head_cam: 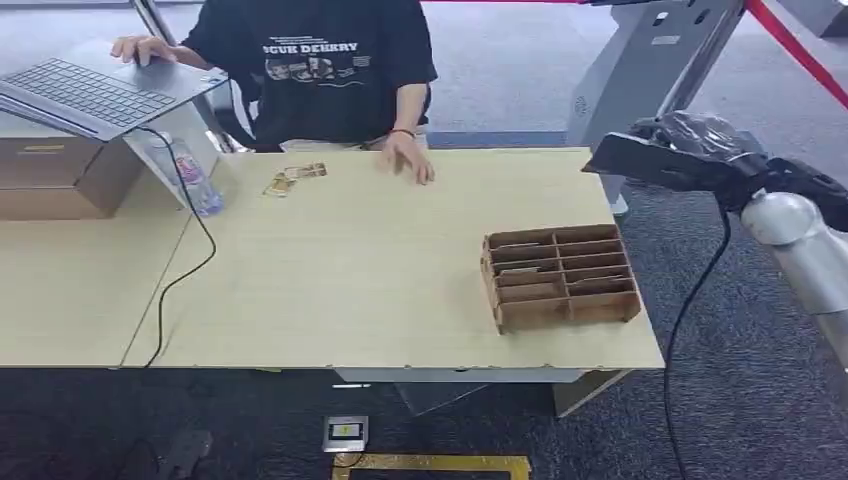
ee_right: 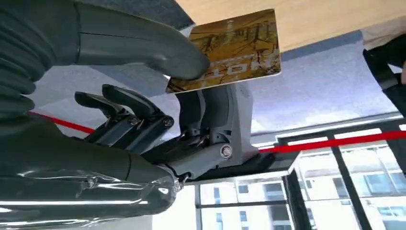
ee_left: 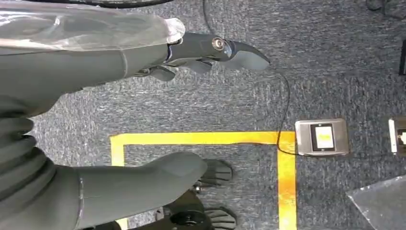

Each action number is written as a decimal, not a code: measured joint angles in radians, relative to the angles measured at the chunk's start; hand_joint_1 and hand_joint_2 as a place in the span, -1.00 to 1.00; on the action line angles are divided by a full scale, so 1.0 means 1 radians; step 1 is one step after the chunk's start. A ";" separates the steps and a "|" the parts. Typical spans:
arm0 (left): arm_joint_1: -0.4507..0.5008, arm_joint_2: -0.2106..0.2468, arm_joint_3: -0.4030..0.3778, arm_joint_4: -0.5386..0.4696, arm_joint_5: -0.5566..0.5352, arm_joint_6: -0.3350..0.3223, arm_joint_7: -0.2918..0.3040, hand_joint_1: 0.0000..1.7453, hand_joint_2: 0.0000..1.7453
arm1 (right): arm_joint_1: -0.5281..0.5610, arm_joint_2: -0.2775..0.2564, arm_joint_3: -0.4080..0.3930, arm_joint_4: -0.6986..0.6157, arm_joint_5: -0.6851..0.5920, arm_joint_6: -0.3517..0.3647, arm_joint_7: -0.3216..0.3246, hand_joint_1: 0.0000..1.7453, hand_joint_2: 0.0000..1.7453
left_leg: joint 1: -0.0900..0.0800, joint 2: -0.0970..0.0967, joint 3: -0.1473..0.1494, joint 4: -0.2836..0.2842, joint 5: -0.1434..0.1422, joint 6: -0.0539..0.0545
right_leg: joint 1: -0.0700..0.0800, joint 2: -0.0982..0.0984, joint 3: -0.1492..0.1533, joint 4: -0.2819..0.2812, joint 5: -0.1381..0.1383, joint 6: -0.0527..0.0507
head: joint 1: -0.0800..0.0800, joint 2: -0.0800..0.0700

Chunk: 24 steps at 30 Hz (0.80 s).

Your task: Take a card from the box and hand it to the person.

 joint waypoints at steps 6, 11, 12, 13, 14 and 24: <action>-0.002 -0.001 0.000 0.000 -0.005 0.005 0.000 -1.00 1.00 | -0.011 0.001 0.019 0.009 0.063 -0.194 0.049 1.00 1.00 | 0.000 -0.001 -0.001 -0.001 0.000 0.000 | 0.000 0.000 0.000 0.000 0.000 0.000 | 0.000 0.000; -0.014 -0.008 -0.004 0.000 -0.012 0.016 0.003 -1.00 1.00 | 0.017 0.068 0.037 0.080 0.233 -0.494 0.130 1.00 1.00 | 0.001 -0.001 -0.002 -0.001 0.000 0.000 | 0.000 -0.001 0.000 0.000 0.000 0.000 | 0.000 0.000; -0.016 -0.009 -0.005 0.000 -0.012 0.017 0.004 -1.00 1.00 | 0.019 0.082 0.044 0.103 0.270 -0.544 0.148 1.00 1.00 | 0.001 -0.001 -0.002 -0.001 0.000 0.000 | 0.000 -0.001 0.000 0.001 0.000 0.000 | 0.000 0.000; -0.018 -0.011 -0.006 0.000 -0.012 0.018 0.007 -1.00 1.00 | 0.021 0.104 0.051 0.129 0.310 -0.598 0.171 1.00 1.00 | 0.001 -0.001 -0.001 -0.001 0.000 0.000 | 0.000 -0.001 0.000 0.001 0.000 0.000 | 0.000 0.000; -0.019 -0.012 -0.007 0.000 -0.013 0.018 0.008 -1.00 1.00 | 0.023 0.122 0.056 0.156 0.346 -0.646 0.195 1.00 1.00 | 0.001 -0.001 -0.001 -0.001 0.000 0.000 | 0.000 -0.001 0.000 0.001 0.000 0.000 | 0.000 0.000; -0.022 -0.020 -0.023 0.000 -0.024 0.025 0.028 -1.00 1.00 | 0.026 0.267 0.116 0.397 0.631 -0.830 0.406 1.00 1.00 | 0.001 -0.001 -0.002 -0.001 0.000 0.000 | 0.001 -0.001 0.000 0.001 0.000 0.000 | 0.000 0.000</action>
